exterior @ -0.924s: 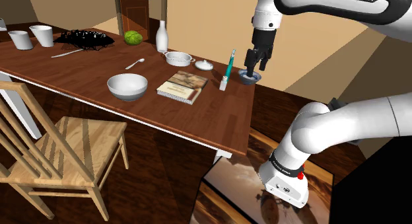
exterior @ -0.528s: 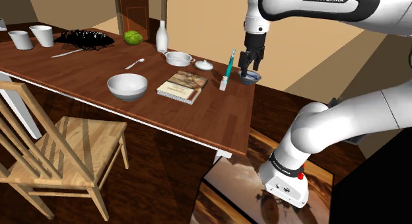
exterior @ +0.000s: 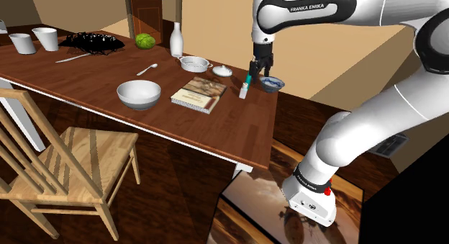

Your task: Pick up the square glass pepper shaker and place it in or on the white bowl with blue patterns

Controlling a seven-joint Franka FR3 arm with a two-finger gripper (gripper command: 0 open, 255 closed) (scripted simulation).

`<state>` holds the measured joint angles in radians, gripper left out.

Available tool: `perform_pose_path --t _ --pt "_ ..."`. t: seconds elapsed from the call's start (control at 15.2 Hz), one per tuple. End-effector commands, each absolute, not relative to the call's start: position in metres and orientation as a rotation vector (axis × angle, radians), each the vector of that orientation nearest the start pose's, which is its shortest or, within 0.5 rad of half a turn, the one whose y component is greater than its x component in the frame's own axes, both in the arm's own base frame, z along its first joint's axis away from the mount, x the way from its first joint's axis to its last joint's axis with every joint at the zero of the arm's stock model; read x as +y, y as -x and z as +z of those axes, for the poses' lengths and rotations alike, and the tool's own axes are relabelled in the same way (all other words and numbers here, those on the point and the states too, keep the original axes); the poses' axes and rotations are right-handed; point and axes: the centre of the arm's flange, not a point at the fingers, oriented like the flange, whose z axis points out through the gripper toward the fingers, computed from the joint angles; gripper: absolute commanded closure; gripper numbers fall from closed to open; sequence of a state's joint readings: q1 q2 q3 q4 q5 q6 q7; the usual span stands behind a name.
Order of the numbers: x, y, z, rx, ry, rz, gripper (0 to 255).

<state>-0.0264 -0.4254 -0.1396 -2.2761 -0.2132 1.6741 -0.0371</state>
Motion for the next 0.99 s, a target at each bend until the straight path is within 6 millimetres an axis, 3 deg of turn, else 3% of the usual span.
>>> perform_pose_path --t 0.0,0.92 --pt "-0.107 -0.415 0.491 0.097 3.267 0.335 0" --pt "-0.205 -0.546 0.396 -0.017 3.314 0.484 0"
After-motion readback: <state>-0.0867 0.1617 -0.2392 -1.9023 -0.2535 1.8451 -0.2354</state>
